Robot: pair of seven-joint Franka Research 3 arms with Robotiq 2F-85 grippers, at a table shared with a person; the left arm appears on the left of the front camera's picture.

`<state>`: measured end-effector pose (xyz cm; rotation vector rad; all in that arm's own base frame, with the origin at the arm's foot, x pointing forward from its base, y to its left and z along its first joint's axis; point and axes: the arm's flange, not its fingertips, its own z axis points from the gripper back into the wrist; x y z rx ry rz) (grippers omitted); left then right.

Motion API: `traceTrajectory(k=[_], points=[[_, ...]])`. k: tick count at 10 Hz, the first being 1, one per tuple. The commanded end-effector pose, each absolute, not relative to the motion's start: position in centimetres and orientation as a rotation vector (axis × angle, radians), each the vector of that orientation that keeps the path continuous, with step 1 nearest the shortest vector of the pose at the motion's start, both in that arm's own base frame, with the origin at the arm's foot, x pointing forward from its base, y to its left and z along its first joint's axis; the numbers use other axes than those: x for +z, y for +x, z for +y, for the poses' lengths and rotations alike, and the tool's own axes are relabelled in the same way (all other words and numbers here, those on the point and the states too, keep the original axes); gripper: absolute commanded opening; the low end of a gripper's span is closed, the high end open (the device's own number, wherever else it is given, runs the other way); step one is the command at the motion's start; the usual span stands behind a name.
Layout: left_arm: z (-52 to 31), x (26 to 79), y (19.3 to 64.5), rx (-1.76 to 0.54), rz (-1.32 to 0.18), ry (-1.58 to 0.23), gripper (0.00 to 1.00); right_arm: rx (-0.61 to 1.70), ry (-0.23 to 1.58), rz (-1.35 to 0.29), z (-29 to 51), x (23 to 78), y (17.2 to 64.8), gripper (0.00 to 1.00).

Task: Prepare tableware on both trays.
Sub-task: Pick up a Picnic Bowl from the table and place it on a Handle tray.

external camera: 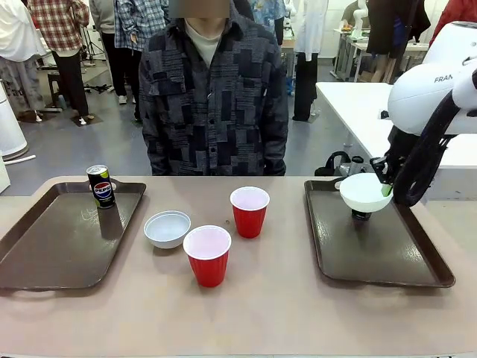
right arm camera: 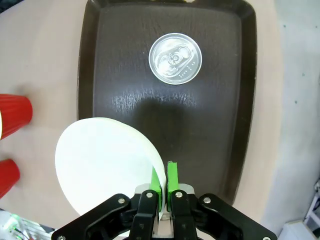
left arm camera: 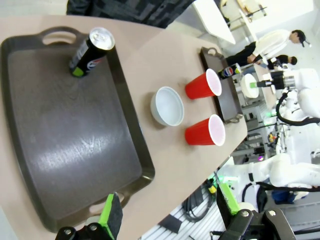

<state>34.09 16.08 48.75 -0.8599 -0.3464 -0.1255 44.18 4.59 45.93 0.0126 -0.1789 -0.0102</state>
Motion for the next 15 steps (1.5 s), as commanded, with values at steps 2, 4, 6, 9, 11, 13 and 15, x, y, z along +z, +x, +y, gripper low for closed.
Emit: traceTrajectory(k=[2, 4, 6, 9, 11, 13, 15], points=[[16.2, 48.8, 34.0, -0.132, -0.355, -0.872, 1.00, -0.010, 0.013, -0.179, 4.6, 45.9, 44.2, 0.06], [16.2, 48.8, 34.0, -0.132, -0.355, -0.872, 1.00, 0.081, -0.041, -0.041, 3.0, 42.3, 43.5, 0.06], [16.2, 48.8, 34.0, -0.132, -0.355, -0.872, 1.00, 0.104, -0.056, 0.027, 0.3, 39.8, 43.5, 0.06], [16.2, 48.8, 34.0, -0.132, -0.355, -0.872, 1.00, 0.089, -0.022, 0.060, -1.5, 37.8, 45.5, 0.06], [16.2, 48.8, 34.0, -0.132, -0.355, -0.872, 1.00, 0.102, -0.030, 0.081, -1.8, 36.7, 46.1, 0.06], [16.2, 48.8, 34.0, -0.132, -0.355, -0.872, 1.00, 0.108, -0.037, 0.089, -1.9, 36.5, 46.4, 0.66], [16.2, 48.8, 34.0, -0.132, -0.355, -0.872, 1.00, 0.106, -0.050, 0.081, -1.8, 36.6, 46.3, 1.00]])
